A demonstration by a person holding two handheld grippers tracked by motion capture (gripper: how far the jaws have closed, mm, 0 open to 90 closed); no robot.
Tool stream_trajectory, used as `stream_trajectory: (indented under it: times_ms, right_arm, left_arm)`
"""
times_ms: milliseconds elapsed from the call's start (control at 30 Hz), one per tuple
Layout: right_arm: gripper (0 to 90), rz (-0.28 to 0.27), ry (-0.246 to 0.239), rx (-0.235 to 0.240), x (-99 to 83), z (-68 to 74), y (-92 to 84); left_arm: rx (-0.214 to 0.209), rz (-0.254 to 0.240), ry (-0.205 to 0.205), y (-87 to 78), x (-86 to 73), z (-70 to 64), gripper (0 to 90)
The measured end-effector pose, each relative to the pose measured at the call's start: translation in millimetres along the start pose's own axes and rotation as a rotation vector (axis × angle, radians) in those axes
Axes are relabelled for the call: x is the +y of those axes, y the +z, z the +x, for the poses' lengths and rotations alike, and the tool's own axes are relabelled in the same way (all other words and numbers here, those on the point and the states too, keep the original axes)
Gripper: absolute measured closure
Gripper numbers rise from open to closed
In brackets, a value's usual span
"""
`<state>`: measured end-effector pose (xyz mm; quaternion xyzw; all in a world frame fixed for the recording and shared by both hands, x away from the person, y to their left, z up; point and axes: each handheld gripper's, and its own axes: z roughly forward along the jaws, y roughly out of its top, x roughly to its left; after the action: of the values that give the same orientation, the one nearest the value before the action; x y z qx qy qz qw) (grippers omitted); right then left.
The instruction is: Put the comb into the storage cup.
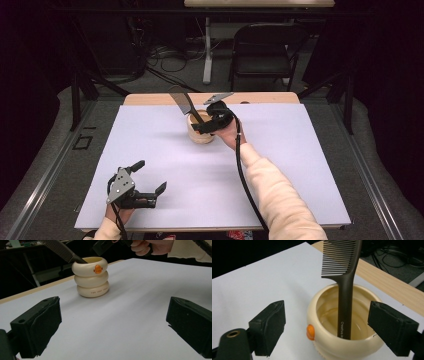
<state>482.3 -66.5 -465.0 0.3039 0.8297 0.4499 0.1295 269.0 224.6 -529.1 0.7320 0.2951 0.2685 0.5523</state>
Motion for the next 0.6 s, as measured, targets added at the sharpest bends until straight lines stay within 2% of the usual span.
stream_trajectory:
  times_ms: [233, 600]
  right_arm:
    - [10.4, 0.02, -0.01, 0.018, -3.8, 3.1, -10.5]
    - [6.1, -0.002, -0.024, 0.045, -15.1, 8.7, -37.9]
  left_arm:
    - [-0.01, 0.002, 0.004, 3.2, 0.6, -0.1, 0.0]
    - [-0.007, 0.003, 0.001, 3.3, 0.7, -0.1, 0.1]
